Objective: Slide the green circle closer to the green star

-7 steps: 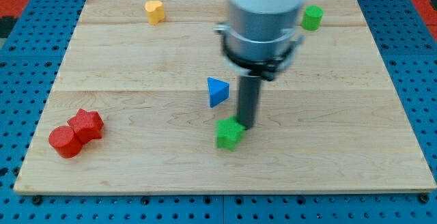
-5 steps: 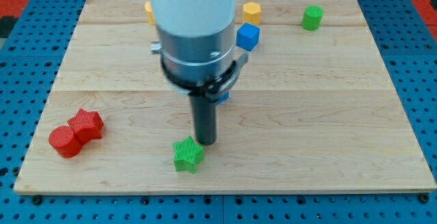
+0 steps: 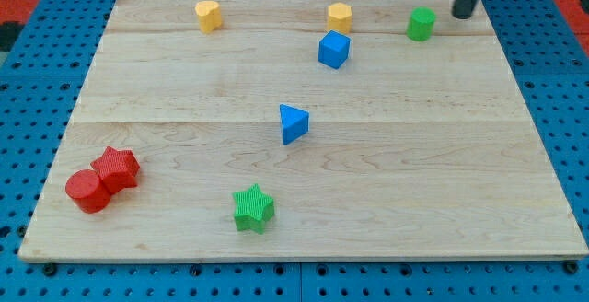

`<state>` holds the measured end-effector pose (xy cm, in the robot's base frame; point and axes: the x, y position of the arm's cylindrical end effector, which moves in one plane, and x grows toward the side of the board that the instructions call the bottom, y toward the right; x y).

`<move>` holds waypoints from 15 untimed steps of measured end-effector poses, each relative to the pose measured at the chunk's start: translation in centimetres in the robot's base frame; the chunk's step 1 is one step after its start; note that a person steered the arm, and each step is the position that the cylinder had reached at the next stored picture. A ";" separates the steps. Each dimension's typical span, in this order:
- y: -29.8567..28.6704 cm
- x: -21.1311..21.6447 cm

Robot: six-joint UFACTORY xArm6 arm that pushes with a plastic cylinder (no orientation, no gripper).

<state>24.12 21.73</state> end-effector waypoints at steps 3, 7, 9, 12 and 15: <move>-7.8 14.7; -25.2 10.8; -24.5 11.0; -20.1 22.6; -15.2 26.1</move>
<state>50.17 6.51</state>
